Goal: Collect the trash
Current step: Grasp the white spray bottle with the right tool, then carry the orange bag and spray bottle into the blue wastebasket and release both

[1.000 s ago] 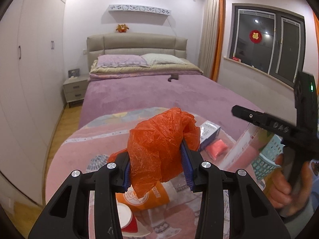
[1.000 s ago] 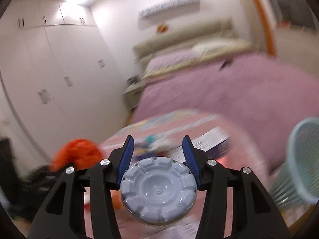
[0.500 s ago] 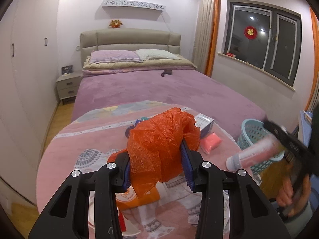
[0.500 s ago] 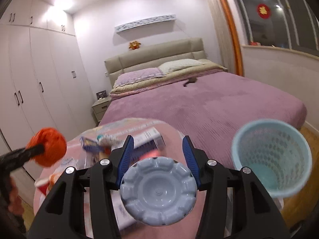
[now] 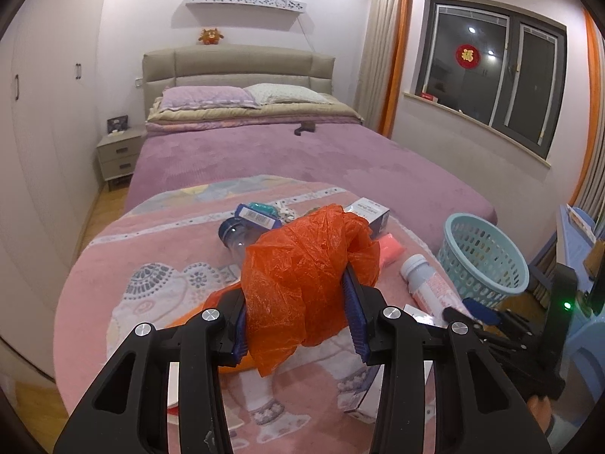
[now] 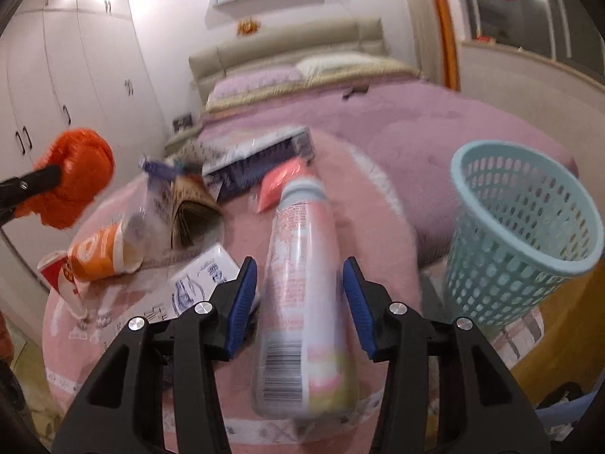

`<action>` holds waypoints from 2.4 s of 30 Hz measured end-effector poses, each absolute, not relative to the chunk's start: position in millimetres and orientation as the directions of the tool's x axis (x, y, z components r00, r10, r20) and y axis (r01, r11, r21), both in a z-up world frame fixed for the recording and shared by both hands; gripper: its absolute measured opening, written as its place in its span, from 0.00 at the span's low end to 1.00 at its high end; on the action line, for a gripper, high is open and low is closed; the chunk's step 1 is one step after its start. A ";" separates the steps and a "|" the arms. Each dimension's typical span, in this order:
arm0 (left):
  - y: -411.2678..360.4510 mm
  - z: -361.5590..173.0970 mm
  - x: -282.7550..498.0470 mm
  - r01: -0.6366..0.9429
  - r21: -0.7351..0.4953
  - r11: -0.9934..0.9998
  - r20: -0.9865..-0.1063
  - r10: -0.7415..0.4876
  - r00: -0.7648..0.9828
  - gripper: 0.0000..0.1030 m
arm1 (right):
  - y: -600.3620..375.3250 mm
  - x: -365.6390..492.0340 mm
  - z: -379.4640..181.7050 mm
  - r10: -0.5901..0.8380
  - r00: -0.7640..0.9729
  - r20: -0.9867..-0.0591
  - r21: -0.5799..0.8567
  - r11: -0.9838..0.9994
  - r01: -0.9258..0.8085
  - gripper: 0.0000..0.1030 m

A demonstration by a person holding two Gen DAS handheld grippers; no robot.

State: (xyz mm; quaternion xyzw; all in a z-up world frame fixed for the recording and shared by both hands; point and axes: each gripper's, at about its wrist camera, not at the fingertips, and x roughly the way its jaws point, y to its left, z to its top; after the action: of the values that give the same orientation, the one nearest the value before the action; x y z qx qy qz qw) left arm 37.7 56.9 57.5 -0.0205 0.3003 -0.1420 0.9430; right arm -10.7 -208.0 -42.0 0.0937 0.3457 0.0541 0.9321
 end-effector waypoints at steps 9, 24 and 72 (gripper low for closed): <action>48.9 50.7 42.2 0.271 -0.131 0.954 -0.576 -0.296 0.762 0.39 | -218.0 23.3 -38.7 0.207 0.587 -0.782 0.225 0.973 -0.043 0.56; -45.1 57.1 72.4 0.385 -0.113 0.916 -0.608 -0.370 0.703 0.39 | -273.9 49.2 -23.5 0.356 0.574 -0.738 0.408 0.912 -0.041 0.44; -27.2 30.7 52.3 0.295 -0.103 0.950 -0.626 -0.293 0.723 0.72 | -421.3 128.4 -84.1 -0.574 0.541 -0.614 -0.326 0.809 0.489 0.76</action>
State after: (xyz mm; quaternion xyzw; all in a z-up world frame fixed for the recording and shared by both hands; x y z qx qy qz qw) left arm 52.3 -27.2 30.7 0.0018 0.3366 -0.1584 0.9282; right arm 128.4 -421.3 -84.1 -0.0576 0.3707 -0.3034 0.8759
